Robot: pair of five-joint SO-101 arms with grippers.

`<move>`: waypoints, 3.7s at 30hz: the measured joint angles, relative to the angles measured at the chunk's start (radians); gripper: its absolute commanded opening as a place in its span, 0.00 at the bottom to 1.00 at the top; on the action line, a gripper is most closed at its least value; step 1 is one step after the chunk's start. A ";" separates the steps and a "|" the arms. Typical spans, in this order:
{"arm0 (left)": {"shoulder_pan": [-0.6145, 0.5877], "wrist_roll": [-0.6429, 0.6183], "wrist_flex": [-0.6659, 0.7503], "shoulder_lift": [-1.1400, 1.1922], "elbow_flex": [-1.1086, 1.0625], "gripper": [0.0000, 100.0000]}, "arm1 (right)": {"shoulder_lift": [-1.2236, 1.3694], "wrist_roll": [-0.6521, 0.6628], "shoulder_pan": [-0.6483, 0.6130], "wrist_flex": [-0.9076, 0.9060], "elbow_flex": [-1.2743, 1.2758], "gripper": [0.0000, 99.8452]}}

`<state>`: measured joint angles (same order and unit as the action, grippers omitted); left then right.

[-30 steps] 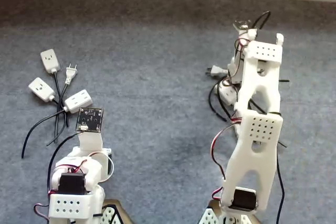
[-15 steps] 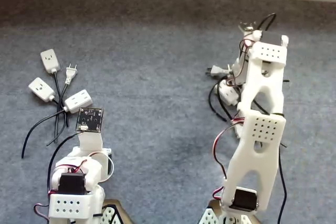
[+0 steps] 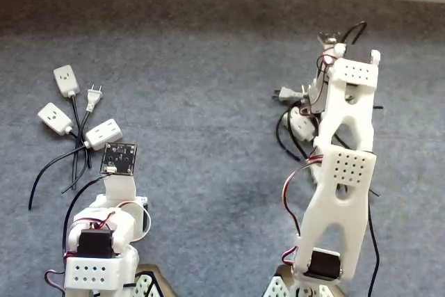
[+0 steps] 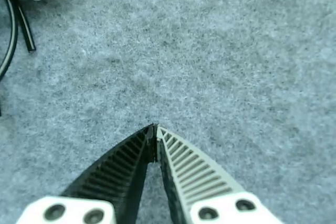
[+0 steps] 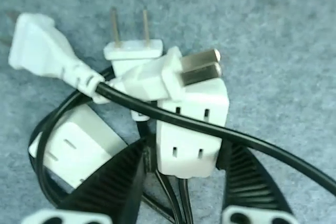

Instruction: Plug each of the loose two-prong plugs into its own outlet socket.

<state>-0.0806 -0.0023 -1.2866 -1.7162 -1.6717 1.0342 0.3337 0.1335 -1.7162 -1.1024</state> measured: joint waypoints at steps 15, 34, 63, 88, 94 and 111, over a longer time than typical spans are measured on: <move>0.000 0.000 0.000 0.000 0.000 0.01 | -0.072 -0.006 0.040 -0.009 -0.011 0.12; 0.000 0.000 0.000 0.000 0.000 0.01 | -0.799 -0.451 0.051 -0.009 0.417 0.12; 0.000 0.000 0.000 0.000 0.000 0.01 | -1.540 -0.967 -0.370 0.098 1.447 0.12; 0.000 0.000 0.000 0.000 0.000 0.01 | -1.539 -0.945 -0.493 1.051 2.171 0.12; 0.000 0.000 0.000 0.000 0.000 0.01 | -1.476 -0.945 -0.436 1.060 2.173 0.12; 0.000 0.000 0.000 0.000 0.000 0.01 | -1.157 -0.945 -0.422 1.062 2.012 0.19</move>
<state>-0.0806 -0.0023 -1.2866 -1.7162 -1.6717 -0.1227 -0.6114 -0.2885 -0.6544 0.9091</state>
